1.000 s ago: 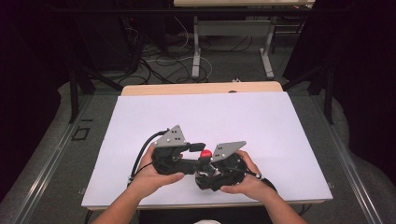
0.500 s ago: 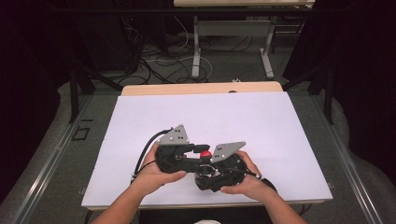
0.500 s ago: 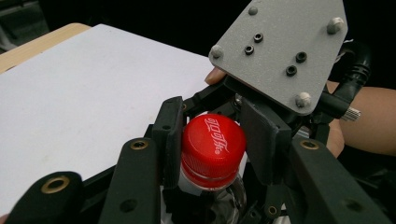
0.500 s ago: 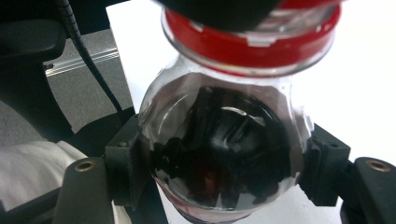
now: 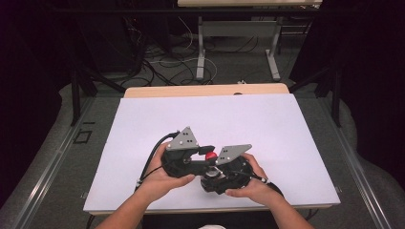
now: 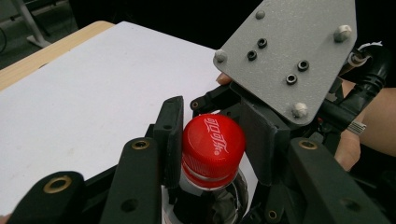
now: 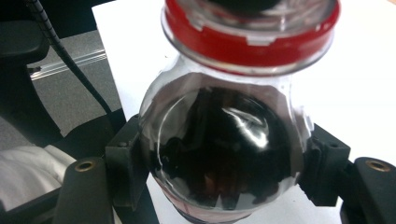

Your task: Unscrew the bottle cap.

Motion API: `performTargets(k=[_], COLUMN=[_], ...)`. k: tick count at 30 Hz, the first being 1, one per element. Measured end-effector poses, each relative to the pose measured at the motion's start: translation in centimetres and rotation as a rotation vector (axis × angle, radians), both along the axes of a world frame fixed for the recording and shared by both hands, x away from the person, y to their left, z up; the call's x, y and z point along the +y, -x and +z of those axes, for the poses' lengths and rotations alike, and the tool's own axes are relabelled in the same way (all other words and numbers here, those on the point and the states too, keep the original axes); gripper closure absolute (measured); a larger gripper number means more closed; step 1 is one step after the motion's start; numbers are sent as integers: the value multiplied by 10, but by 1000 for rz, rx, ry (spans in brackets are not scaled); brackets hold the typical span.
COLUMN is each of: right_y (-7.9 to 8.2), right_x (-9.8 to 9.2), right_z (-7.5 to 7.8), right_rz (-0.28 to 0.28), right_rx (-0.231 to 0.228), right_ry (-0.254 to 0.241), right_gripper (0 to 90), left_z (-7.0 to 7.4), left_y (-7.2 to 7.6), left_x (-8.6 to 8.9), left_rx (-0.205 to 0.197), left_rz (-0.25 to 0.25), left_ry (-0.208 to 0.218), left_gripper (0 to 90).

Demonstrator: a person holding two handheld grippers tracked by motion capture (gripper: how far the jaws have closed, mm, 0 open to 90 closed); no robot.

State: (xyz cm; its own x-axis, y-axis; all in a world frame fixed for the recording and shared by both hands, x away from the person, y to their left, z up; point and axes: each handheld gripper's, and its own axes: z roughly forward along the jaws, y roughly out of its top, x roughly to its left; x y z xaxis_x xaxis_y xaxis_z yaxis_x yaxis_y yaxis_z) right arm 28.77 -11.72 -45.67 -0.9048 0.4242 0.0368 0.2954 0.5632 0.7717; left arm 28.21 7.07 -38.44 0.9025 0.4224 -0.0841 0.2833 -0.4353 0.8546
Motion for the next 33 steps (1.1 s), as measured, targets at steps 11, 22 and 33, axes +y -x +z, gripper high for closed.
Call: performTargets(k=[11, 22, 33], right_y=[1, -1, -5], right_x=[-1, -2, -6], right_z=[2, 1, 0], right_rz=[2, -8, -45], right_rx=[-3, 2, -16], right_ry=[-12, -17, -20], right_gripper=[300, 300, 300], left_z=[2, 9, 7], left_y=[1, 0, -9], left_x=[3, 11, 21], left_rx=[-10, -20, -13], left_rz=[-4, 26, 76], left_ry=[23, 37, 42], left_gripper=[617, 617, 617])
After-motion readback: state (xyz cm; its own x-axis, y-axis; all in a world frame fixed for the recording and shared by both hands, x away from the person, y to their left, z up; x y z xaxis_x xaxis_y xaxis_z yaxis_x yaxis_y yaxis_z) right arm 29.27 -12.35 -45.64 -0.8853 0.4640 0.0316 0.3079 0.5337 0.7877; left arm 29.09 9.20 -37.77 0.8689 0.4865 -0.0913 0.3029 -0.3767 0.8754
